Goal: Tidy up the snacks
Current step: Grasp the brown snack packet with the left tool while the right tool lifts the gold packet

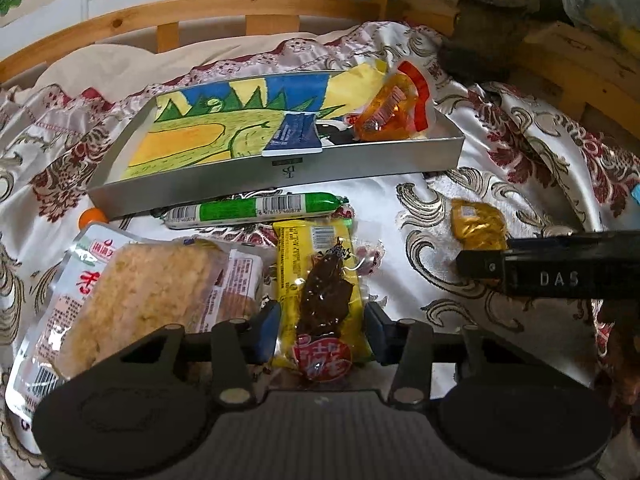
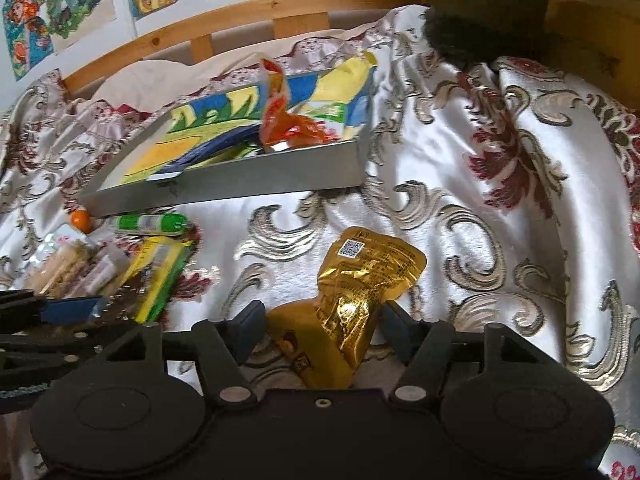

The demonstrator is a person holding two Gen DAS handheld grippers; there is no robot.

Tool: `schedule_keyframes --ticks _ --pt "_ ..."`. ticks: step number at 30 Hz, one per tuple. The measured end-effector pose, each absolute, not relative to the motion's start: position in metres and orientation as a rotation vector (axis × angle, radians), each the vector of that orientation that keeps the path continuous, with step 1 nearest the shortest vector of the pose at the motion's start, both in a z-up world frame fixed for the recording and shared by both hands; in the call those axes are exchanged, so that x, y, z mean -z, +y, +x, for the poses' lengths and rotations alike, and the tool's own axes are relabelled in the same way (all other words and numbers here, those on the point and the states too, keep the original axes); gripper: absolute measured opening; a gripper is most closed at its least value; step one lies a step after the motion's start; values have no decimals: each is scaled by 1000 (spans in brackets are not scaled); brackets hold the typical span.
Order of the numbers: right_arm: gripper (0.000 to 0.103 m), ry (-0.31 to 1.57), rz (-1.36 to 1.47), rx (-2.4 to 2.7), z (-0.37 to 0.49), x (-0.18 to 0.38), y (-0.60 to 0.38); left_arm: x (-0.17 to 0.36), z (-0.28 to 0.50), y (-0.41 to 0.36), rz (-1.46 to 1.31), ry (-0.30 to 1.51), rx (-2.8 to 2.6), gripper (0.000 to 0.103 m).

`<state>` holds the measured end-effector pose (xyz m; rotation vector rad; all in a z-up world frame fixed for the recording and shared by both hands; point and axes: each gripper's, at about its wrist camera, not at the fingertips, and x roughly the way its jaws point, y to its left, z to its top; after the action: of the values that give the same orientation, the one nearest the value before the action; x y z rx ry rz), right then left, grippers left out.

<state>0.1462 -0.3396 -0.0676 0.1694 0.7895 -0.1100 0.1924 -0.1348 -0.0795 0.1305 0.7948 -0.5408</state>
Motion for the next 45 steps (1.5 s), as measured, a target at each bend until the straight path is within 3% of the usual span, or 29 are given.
schedule_keyframes --ticks 1,6,10,13,23,37,45 --pt "53 789 159 104 146 66 -338 79 192 -133 114 797 537 50" --pt "49 789 159 89 145 65 -336 79 197 -124 16 834 526 48" --pt "72 809 197 63 148 73 -337 80 195 -125 27 825 523 48" --pt "74 822 151 61 149 77 -329 80 194 -125 25 822 519 48" --pt "60 809 84 78 148 76 -320 77 190 -124 6 818 490 48" --pt "59 724 -156 89 127 64 -292 67 175 -127 -26 772 510 47" --pt "59 580 -171 109 124 45 -293 43 180 -127 -63 690 530 47"
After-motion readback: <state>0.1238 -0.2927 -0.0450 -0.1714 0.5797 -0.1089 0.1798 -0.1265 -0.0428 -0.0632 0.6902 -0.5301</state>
